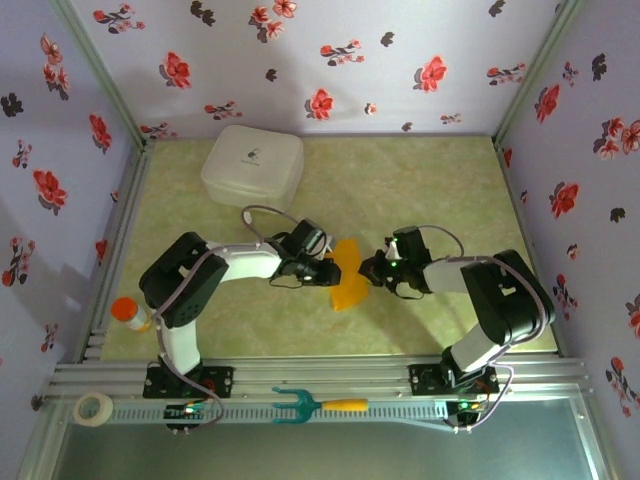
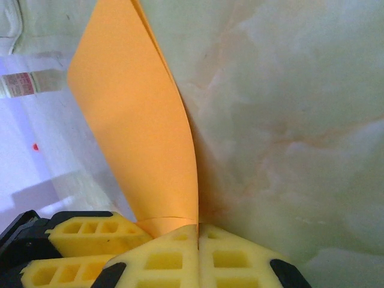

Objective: Fold a paper plane with a square sheet of paper (pick it up from the middle)
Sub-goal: Turn over the square sheet of paper at the center of the table.

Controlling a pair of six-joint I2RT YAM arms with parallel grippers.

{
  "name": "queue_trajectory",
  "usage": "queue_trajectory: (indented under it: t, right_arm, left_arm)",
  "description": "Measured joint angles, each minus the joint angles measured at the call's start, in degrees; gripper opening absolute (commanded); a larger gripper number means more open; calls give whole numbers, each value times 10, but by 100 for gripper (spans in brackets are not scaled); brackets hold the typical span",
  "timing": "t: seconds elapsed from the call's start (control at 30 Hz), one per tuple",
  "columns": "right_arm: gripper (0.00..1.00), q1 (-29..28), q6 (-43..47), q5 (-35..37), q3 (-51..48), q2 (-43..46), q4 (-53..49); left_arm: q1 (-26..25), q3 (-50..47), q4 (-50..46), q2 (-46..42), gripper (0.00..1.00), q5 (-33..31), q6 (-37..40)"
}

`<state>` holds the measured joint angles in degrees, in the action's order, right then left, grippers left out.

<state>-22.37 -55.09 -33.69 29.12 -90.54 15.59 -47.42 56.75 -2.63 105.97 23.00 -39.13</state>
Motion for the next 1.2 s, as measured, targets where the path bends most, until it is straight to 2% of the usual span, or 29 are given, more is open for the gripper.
queue_trajectory:
  t: [0.27,0.63,0.97,1.07,1.2]
  right_arm:
    - [6,3,20,2,3,43,-30]
    - [6,2,110,71,71,141,-213]
    - [6,-28,203,245,165,222,-414]
    - [6,-61,222,312,183,230,-454]
    - [4,-111,244,402,208,230,-494]
  left_arm:
    - [0,-15,0,-50,30,-29,0]
    - [0,-42,-7,-151,31,-109,3]
    - [2,-95,-19,-252,29,-211,3]
    - [6,-113,-22,-288,34,-240,4]
    - [11,-137,-22,-336,45,-274,8]
